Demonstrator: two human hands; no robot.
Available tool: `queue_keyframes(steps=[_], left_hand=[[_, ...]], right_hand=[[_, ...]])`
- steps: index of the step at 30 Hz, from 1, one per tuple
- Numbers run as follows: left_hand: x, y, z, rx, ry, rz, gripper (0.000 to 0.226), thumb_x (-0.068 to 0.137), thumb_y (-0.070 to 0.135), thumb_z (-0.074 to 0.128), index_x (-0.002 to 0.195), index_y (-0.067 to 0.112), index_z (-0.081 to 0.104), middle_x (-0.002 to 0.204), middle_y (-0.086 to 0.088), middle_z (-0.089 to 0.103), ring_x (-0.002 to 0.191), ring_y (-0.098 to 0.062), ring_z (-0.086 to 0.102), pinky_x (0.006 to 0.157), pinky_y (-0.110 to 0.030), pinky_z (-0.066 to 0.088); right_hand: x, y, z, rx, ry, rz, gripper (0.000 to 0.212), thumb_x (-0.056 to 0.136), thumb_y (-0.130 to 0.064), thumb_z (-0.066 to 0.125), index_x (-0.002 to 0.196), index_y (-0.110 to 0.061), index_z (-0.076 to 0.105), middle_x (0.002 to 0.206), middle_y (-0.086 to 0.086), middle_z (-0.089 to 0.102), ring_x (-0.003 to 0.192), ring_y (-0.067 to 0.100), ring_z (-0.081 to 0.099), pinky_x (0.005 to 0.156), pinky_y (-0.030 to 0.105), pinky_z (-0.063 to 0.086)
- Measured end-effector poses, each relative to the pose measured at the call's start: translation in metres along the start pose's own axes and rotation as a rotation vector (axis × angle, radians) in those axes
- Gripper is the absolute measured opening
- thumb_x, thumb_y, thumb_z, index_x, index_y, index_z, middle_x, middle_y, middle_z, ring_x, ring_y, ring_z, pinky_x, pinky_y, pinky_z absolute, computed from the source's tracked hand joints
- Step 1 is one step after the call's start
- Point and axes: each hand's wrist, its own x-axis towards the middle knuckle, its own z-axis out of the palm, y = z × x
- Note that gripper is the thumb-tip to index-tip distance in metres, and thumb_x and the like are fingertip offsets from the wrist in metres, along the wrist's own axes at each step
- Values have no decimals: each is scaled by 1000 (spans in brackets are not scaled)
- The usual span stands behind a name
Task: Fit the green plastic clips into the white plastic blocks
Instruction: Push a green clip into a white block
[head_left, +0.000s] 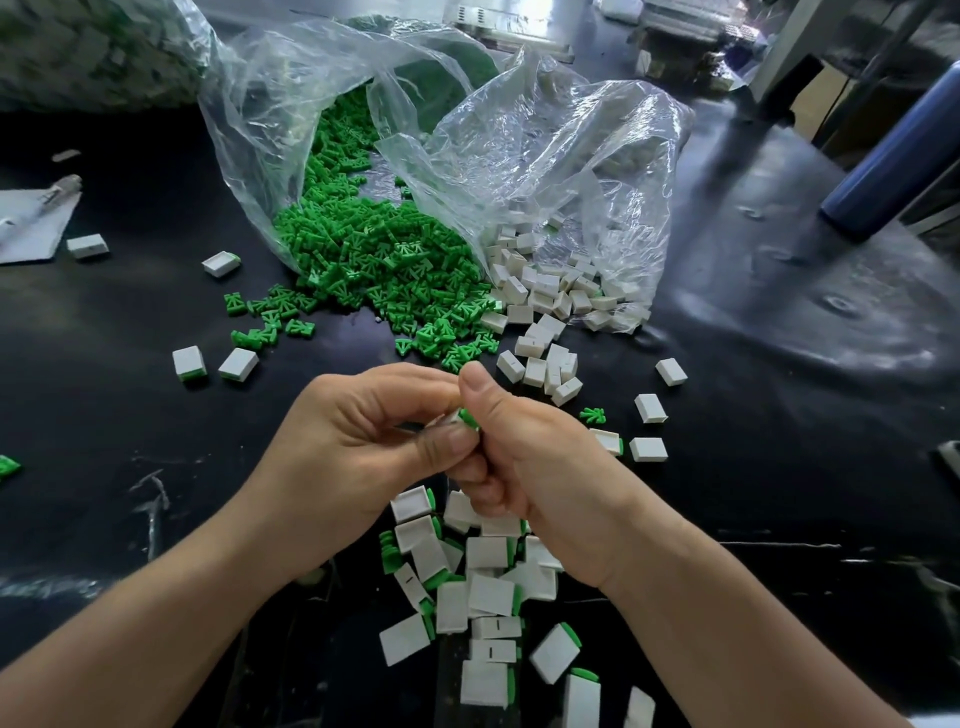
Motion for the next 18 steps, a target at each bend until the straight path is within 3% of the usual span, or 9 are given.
queue_keyframes(steps=[5, 9, 14, 18], left_hand=[[1, 2, 1, -139, 50, -74, 24, 66, 8, 65, 85, -6, 71, 59, -17, 61, 51, -31, 60, 53, -33, 54], [0, 7, 2, -129, 72, -117, 24, 62, 13, 66, 82, 2, 72, 55, -14, 63, 46, -19, 58, 49, -26, 53], [0, 7, 3, -107, 75, -137, 27, 62, 16, 67, 84, 3, 73, 58, -14, 66, 48, -19, 60, 51, -27, 53], [0, 5, 3, -134, 75, -140, 26, 63, 16, 67, 84, 4, 74, 60, -15, 67, 48, -21, 62, 51, -26, 53]], right_hand=[[3, -5, -6, 158, -187, -47, 45, 79, -57, 34, 80, -31, 70, 58, -7, 40, 53, 6, 34, 54, 22, 26], [4, -7, -6, 234, -278, 37, 53, 76, -63, 27, 77, -30, 68, 58, -5, 40, 49, 5, 35, 49, 19, 27], [5, -4, -6, 228, -261, 79, 77, 74, -60, 32, 124, -4, 50, 57, -1, 38, 50, 8, 31, 48, 20, 24], [4, -4, -8, 198, -231, 56, 67, 75, -59, 32, 117, -12, 57, 57, 0, 37, 50, 9, 31, 46, 18, 24]])
